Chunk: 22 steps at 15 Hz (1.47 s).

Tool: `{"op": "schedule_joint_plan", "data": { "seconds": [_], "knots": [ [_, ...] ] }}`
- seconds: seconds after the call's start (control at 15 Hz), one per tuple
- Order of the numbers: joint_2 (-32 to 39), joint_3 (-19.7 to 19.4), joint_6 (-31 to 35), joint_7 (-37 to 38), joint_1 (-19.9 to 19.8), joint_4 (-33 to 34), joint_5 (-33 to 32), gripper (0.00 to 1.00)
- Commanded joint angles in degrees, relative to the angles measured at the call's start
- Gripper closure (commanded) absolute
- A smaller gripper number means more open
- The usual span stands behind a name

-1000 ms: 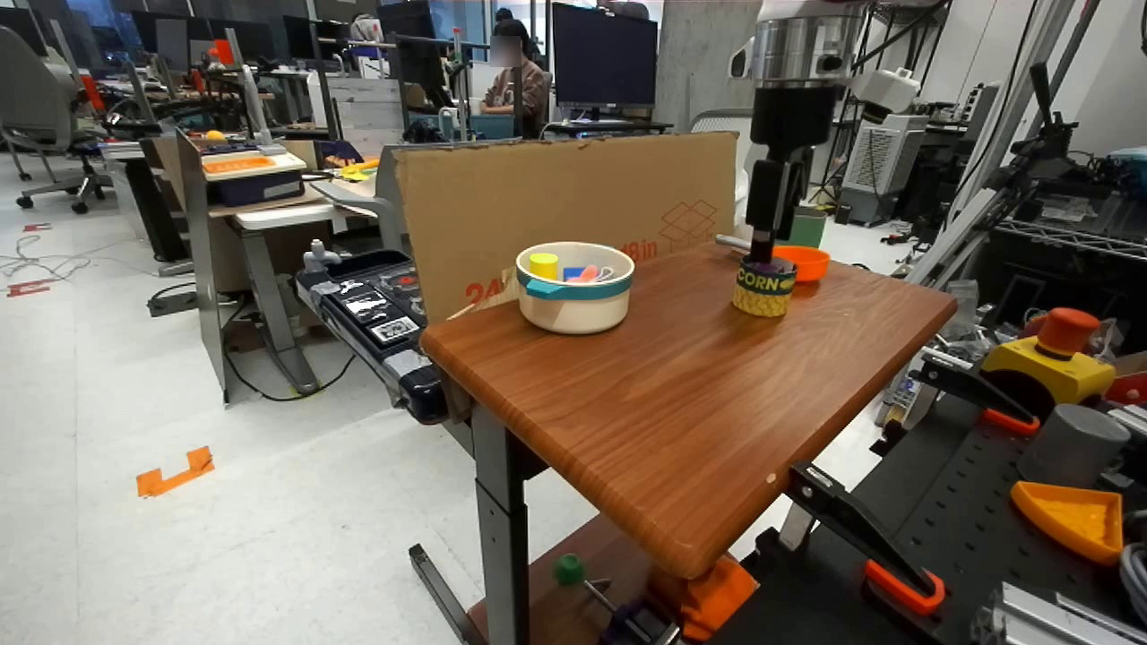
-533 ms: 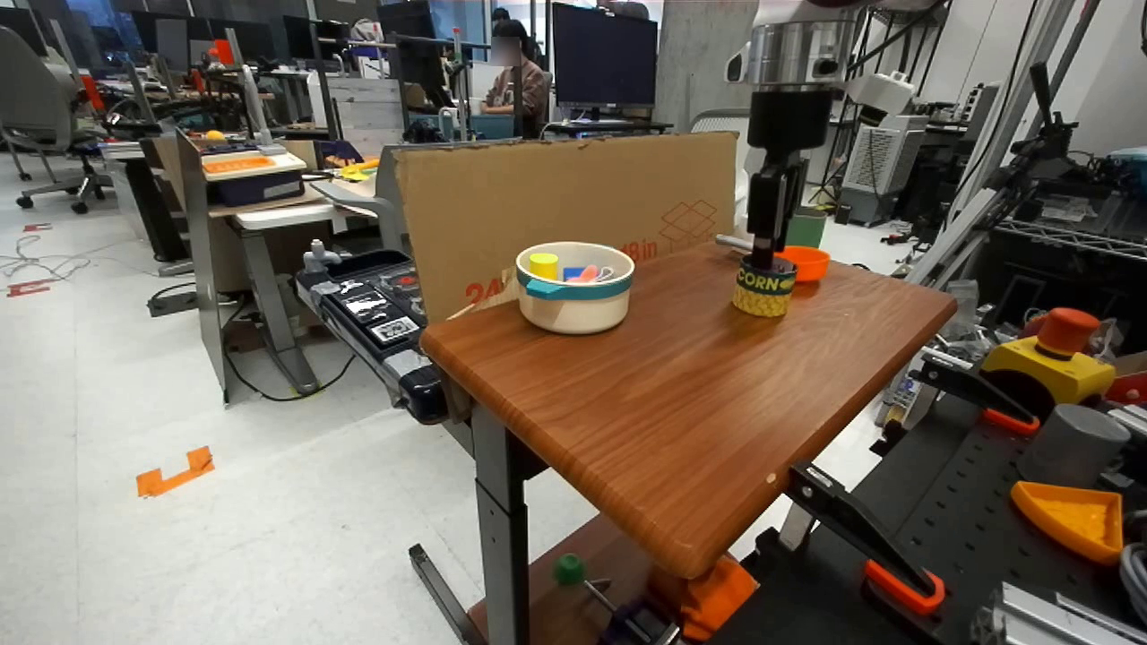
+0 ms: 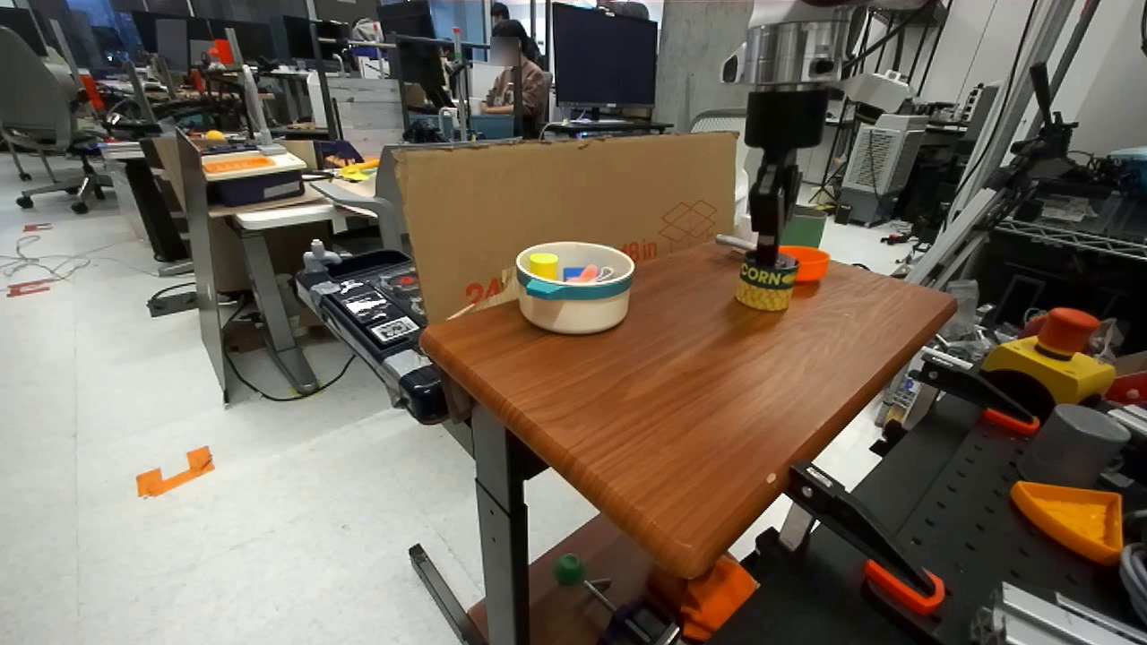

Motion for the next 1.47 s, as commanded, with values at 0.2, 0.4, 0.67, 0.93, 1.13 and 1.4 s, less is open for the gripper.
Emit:
{"op": "schedule_joint_plan", "data": {
  "seconds": [0.2, 0.4, 0.67, 0.93, 1.13, 1.4],
  "knots": [
    [2.13, 0.30, -2.44, -2.05, -0.38, 2.49, 0.19, 1.00],
    [1.50, 0.54, -2.90, -2.84, -0.50, 2.28, 0.43, 1.00],
    [-1.97, 0.41, -1.16, -4.12, -0.43, -0.79, -0.93, 1.00],
    [-6.95, 0.62, 0.65, -7.72, -1.01, -4.64, -0.40, 1.00],
    [-10.25, 0.00, 0.30, -8.73, -0.43, -6.52, -1.46, 0.74],
    [-12.57, -0.46, 0.97, -7.97, 0.14, -8.29, -3.25, 0.53]
  ]
}}
